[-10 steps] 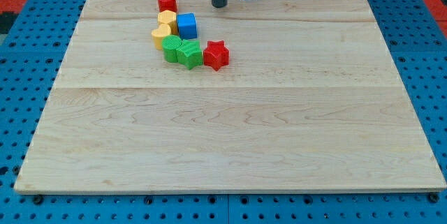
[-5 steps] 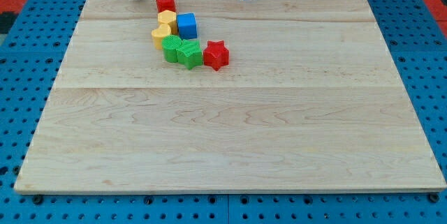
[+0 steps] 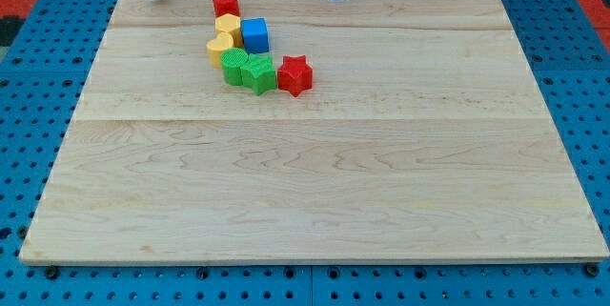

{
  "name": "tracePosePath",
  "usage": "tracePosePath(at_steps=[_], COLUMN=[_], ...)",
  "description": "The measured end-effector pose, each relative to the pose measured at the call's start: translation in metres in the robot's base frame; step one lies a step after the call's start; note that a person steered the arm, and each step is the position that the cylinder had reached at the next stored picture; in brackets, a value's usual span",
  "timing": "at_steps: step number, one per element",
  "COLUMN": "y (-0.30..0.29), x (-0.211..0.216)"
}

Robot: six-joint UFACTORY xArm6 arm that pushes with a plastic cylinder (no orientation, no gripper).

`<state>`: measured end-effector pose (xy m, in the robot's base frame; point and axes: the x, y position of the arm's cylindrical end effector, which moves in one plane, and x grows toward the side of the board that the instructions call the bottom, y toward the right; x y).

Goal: Move red circle towards right and down

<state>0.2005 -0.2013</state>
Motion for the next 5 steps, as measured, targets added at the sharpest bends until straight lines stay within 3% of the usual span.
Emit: tracePosePath(at_steps=[2, 3, 5], y=[0.125, 0.145, 0.133], x=[0.046, 0.051, 0.038])
